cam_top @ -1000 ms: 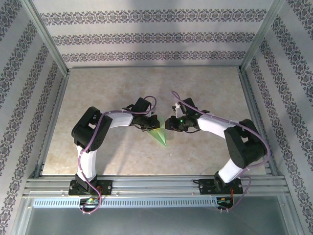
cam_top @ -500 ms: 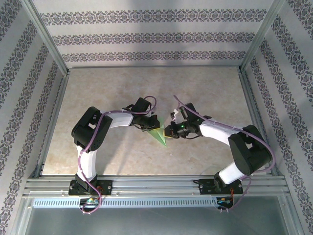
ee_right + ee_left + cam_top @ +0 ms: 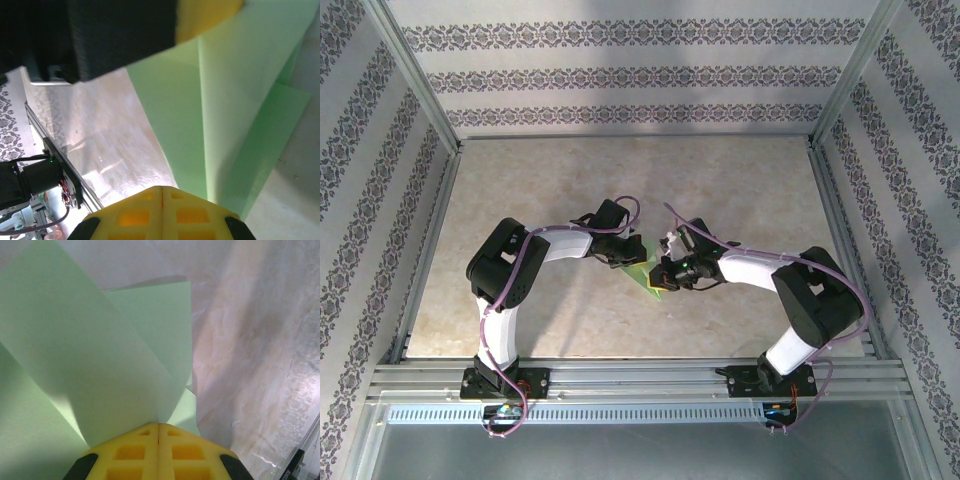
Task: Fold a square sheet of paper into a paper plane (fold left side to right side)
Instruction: Fourth fold the wing at the center of the table.
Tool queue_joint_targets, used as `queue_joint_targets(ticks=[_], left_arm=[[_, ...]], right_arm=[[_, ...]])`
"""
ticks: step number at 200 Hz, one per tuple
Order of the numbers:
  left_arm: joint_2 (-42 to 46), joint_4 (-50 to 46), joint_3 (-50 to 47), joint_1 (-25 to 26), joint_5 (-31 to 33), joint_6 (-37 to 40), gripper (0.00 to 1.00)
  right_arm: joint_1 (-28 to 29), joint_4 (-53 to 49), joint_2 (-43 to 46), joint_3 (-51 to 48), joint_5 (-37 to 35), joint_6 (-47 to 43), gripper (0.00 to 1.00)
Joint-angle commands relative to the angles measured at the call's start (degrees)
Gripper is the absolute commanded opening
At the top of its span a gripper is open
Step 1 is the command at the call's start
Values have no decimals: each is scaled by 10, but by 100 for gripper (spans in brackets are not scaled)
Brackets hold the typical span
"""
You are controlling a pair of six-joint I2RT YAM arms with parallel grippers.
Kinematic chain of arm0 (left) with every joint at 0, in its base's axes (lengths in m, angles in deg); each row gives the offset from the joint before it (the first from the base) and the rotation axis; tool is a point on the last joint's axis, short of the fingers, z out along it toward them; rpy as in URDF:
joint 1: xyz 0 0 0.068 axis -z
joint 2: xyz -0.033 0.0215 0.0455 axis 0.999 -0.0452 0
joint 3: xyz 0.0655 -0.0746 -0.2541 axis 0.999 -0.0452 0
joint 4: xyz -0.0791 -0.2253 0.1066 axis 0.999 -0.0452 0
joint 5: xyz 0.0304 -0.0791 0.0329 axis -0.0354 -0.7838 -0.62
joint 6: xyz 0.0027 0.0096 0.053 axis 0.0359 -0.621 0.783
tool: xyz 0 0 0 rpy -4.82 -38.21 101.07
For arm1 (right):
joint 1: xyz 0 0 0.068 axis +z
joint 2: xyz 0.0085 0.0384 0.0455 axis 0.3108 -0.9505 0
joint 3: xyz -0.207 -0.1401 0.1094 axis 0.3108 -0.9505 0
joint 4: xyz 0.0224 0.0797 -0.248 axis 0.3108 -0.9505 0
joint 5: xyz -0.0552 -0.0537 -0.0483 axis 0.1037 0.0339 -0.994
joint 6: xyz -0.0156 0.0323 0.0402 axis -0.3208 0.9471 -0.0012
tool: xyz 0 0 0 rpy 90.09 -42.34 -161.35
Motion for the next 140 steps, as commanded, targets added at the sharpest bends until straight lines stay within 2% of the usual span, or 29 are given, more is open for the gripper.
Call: queue_joint_targets(ticks=[1,140], left_arm=[[-9,-29,-16,9,28,7,0],[-12,-32,-15,8,31,7,0]], right_arm=[[10,8,-10,-13,-5,3,0],[18,3,-12,-33,-19,0,0]])
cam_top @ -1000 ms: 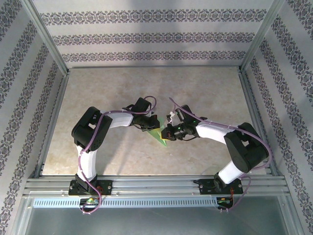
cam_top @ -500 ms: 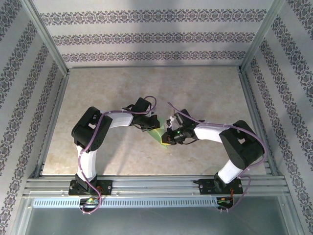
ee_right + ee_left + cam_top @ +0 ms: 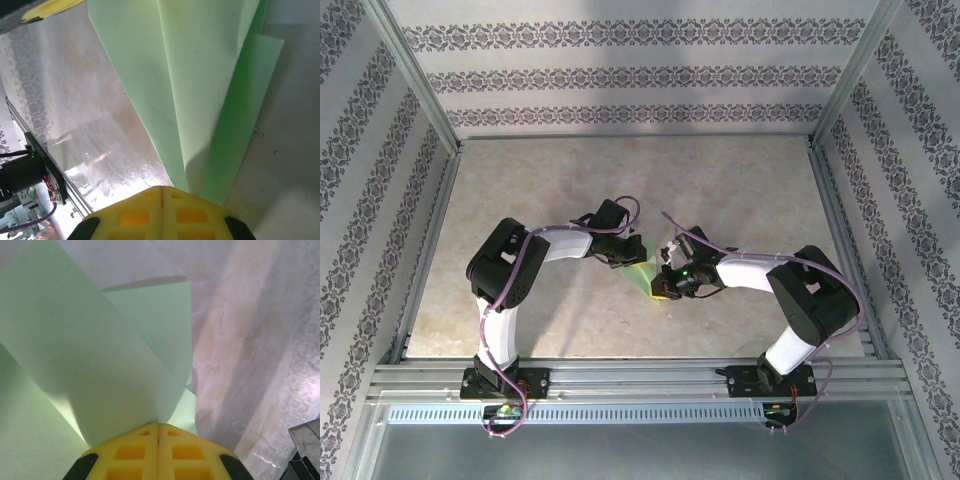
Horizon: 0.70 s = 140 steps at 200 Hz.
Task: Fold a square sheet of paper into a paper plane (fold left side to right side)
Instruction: Fourth fold the wing at the center of the table.
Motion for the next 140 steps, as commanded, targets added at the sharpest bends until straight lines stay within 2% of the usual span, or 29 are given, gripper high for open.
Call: queue_joint_targets(ticks=[1,140], left_arm=[[-12,-32,-16,8,31,7,0],[-14,-34,-13,9,31,10,0]], right_arm=[[7,-1,-3,-9,-9,-1,0],[11,-15,-7,-15,-20,-6,0]])
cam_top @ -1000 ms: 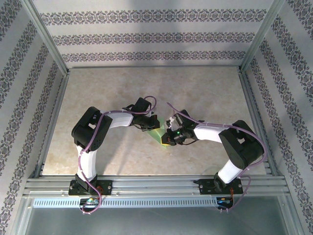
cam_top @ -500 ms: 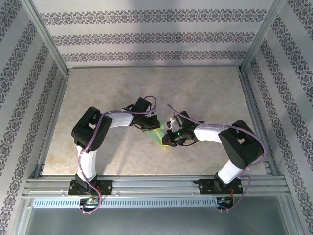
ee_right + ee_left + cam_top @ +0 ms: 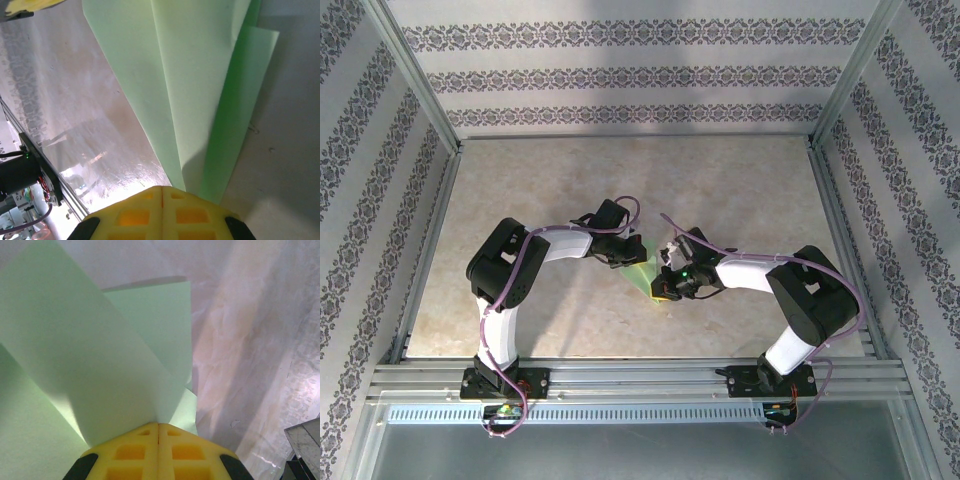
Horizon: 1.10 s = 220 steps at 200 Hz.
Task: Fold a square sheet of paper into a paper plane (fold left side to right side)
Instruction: Fourth fold the wing at the center of the table.
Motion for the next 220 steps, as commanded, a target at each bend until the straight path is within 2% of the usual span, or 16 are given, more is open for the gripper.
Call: queue_joint_targets(ticks=[1,220], left_arm=[[-14,-34,-13,9,31,9,0],[-18,-34,-11,8,33,8,0]], right_arm=[[7,-14,-7,-12,-11,-6,0],[8,-15,-14,-31,-6,-6,0]])
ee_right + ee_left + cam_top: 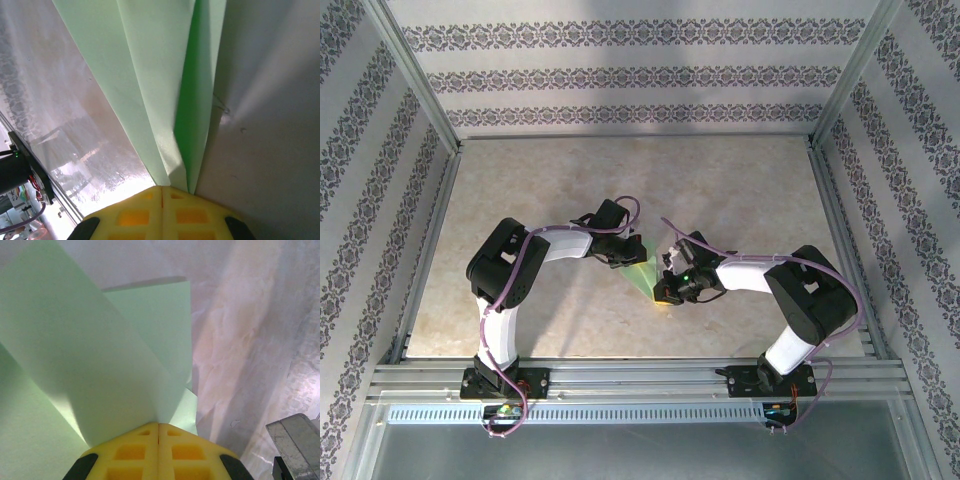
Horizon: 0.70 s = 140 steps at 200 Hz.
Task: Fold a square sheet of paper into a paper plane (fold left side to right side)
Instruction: Fourth fold the wing at the center of the table.
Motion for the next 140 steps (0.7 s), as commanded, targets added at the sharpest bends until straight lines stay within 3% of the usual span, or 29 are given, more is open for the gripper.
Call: queue_joint_targets(ticks=[1,140], left_arm=[[-18,-35,-11,8,32,9,0],[-23,-31,-11,9,36,7,0]], right_arm=[[8,-13,-9,-16,-3,-6,0],[17,-9,60,-54,15,19,0]])
